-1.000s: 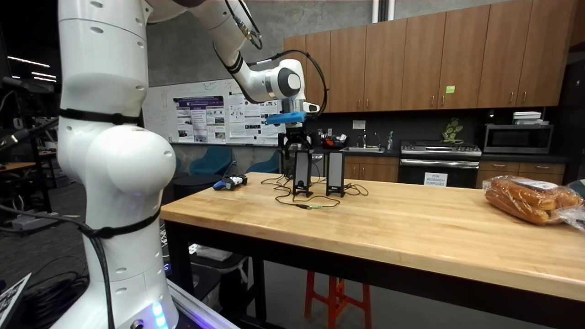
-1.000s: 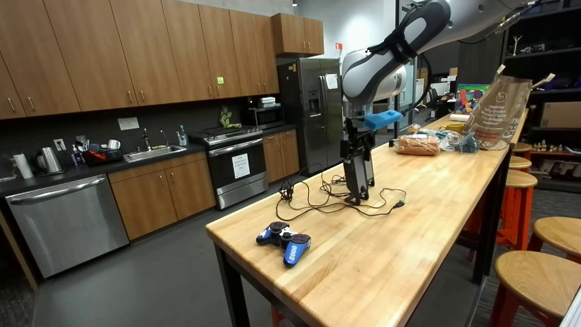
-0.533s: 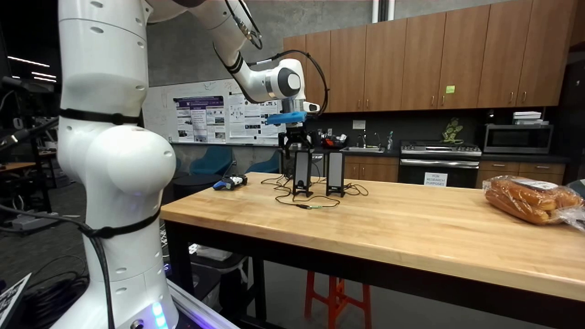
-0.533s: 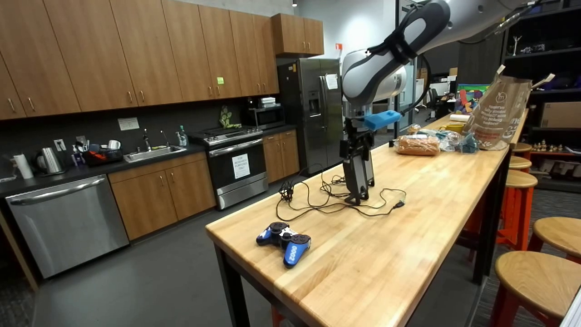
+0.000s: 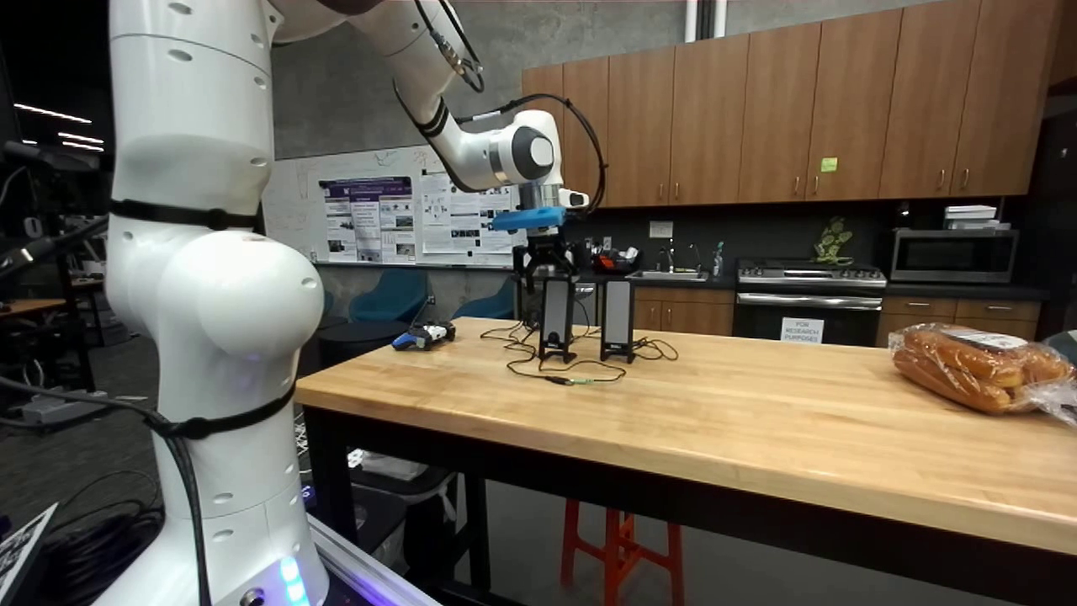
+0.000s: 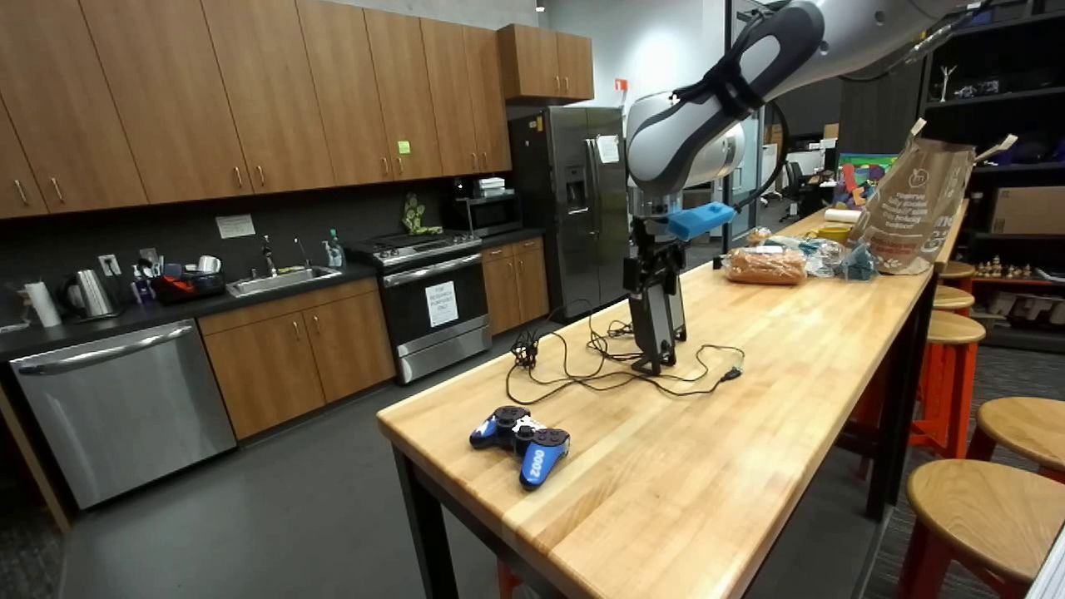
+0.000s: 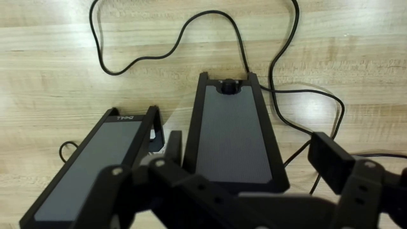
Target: Move the speaker on the left, forwards
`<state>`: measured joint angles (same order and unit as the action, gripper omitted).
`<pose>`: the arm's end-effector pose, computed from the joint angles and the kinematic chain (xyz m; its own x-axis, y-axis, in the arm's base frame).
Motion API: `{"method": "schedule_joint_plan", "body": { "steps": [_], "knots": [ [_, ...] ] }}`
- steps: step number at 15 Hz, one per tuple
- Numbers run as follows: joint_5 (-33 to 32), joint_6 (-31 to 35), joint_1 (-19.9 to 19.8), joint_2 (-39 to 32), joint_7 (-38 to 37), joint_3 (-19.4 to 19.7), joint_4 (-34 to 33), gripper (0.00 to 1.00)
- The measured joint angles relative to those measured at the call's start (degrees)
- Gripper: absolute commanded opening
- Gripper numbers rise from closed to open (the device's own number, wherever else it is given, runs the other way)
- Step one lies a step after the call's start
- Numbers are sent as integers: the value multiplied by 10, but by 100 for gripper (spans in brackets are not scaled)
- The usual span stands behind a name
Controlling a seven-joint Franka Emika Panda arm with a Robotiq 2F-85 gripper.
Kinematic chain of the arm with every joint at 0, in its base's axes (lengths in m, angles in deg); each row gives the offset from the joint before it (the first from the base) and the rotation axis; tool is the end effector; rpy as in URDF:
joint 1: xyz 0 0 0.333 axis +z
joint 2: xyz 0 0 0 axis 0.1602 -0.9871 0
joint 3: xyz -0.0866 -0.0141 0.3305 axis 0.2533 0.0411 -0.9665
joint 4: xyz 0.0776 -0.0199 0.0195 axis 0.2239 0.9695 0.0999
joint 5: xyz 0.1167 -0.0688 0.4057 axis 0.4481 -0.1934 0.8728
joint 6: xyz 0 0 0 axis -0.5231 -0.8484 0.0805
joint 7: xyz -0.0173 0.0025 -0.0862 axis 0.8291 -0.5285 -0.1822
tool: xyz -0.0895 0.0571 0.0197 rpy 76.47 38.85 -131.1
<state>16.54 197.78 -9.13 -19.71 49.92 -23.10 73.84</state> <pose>0.6100 -0.0001 0.4207 0.9886 0.1275 0.0800 0.1214 -0.9896 0.0771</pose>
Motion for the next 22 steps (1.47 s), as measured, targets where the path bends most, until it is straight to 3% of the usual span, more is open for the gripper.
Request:
{"method": "schedule_joint_plan", "body": {
  "steps": [17, 18, 19, 22],
  "knots": [
    [-18, 21, -1, -4, 7, 0, 0, 100],
    [-18, 22, -1, -4, 7, 0, 0, 93],
    [-18, 22, -1, -4, 7, 0, 0, 73],
    [-18, 23, -1, -4, 7, 0, 0, 52]
  ]
}}
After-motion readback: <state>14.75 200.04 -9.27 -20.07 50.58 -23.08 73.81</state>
